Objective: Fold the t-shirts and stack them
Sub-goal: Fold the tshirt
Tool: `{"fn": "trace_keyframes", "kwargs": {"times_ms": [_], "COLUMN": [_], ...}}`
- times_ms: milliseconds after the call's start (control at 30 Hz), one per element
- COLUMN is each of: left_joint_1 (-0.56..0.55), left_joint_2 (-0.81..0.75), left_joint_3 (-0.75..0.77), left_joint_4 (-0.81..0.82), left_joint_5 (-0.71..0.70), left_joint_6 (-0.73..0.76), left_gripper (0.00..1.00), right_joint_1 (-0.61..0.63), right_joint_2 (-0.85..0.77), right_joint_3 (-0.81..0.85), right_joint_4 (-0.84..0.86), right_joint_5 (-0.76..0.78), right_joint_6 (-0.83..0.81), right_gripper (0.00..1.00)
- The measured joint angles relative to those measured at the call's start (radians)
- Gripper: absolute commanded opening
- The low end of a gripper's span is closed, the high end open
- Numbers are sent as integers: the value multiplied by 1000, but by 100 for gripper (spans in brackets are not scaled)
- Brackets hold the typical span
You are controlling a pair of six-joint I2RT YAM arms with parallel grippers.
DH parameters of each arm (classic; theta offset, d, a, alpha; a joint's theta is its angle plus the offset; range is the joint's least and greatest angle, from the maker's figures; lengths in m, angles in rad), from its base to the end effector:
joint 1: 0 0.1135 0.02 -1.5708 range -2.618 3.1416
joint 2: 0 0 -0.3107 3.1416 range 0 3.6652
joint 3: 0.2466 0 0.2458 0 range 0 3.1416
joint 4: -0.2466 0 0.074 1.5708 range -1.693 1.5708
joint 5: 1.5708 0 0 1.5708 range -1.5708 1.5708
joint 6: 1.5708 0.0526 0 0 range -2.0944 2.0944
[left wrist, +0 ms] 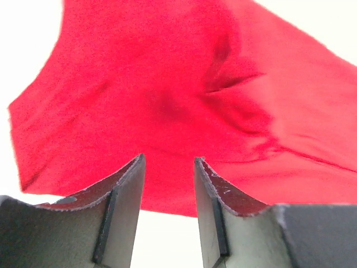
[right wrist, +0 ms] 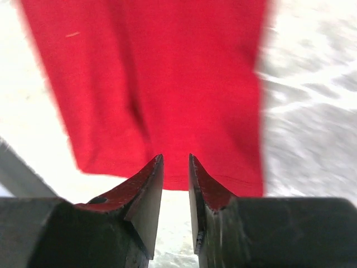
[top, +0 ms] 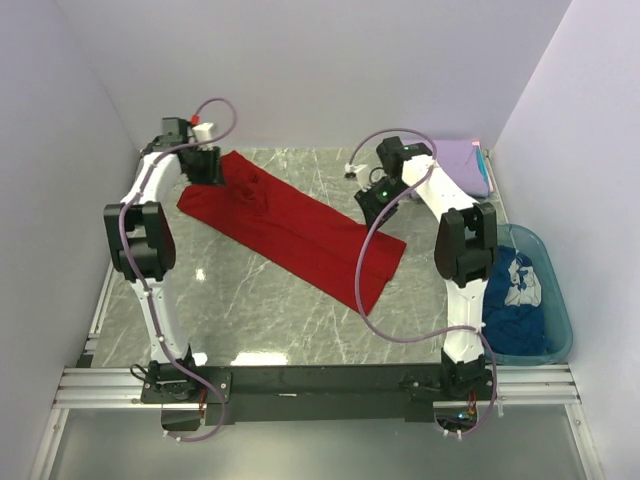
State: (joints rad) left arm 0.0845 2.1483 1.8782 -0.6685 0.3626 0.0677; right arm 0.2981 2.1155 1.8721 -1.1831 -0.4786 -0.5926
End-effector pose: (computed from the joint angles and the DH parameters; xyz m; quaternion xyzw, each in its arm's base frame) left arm 0.5079 0.0243 0.2687 0.0482 0.9353 -0.1476 0.3179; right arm 0.4174 0.1536 0.2606 -0.4328 0.8671 0.2236 0.1040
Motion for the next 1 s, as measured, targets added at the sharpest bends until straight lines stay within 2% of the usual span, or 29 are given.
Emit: {"fn": "trace_keyframes", "kwargs": {"times_ms": [167, 300, 467, 533, 633, 833, 1000], "left_joint_1": [-141, -241, -296, -306, -313, -315, -296], "left_joint_2": [-3, 66, 230, 249, 218, 26, -84], "left_joint_3": [0, 34, 136, 147, 109, -74, -65], "left_joint_4": [37, 51, 38, 33, 53, 63, 109], "left_joint_5": [-7, -24, -26, -6, 26, 92, 74], "left_joint_6": [-2, -12, -23, -16, -9, -2, -27], "left_gripper": [46, 45, 43, 43, 44, 45, 43], "right_joint_1": [-39, -38, -38, -38, -38, -38, -38], "right_joint_2": [70, 90, 91, 90, 92, 100, 104], "right_joint_3": [23, 0, -14, -13, -8, 24, 41], "right_joint_4": [18, 19, 22, 23, 22, 21, 30], "right_joint_5": [59, 80, 95, 98, 98, 94, 104], "right_joint_6": [55, 74, 79, 79, 79, 87, 99], "right_gripper": [29, 29, 29, 29, 29, 29, 27]}}
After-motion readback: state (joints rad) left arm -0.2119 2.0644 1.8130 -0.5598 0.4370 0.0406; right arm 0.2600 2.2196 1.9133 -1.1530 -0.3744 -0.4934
